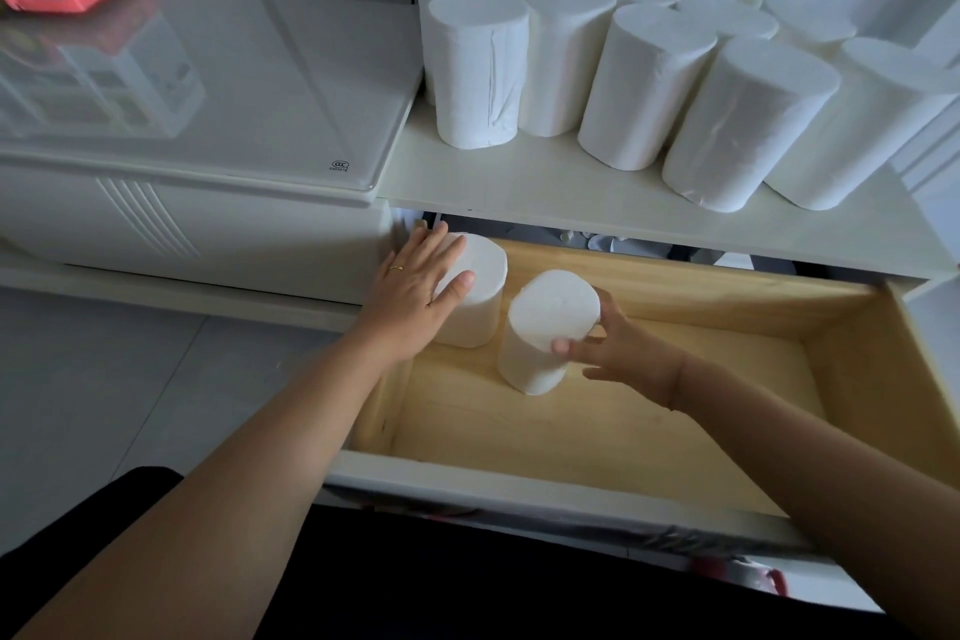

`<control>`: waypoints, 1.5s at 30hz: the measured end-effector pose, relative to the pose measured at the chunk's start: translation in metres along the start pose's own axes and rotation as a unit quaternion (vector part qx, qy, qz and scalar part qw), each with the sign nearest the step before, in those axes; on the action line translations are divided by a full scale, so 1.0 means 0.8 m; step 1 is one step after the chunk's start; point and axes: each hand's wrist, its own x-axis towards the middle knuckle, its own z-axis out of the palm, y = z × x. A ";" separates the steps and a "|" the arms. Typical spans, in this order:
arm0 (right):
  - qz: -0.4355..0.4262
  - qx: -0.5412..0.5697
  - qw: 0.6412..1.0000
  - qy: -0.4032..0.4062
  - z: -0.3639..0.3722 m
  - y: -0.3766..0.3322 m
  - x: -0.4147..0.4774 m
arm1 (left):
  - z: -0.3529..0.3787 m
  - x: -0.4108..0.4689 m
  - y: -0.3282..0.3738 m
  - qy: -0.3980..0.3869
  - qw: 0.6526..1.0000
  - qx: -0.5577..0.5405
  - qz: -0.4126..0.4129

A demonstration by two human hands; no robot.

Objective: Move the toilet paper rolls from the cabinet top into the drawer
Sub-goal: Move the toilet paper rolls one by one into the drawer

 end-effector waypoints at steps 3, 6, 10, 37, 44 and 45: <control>0.064 0.042 0.997 -0.008 -0.005 -0.017 0.000 | -0.001 0.000 0.000 -0.003 1.000 -0.020 -0.002; 0.086 0.026 0.996 0.017 -0.003 -0.028 0.003 | -0.001 0.000 0.001 -0.006 0.999 -0.035 -0.007; 0.132 0.047 0.990 0.011 0.012 -0.032 0.003 | -0.002 0.000 0.002 -0.003 0.998 -0.056 -0.010; 0.109 0.156 0.978 -0.081 0.104 -0.051 0.020 | -0.004 0.002 0.003 0.002 0.997 -0.073 -0.011; 0.045 -0.068 0.996 -0.036 0.076 -0.051 0.019 | -0.003 0.001 0.002 0.010 0.999 -0.036 -0.007; 0.012 -0.107 0.994 0.012 0.070 -0.057 0.020 | -0.003 0.001 0.002 0.011 0.999 -0.032 -0.006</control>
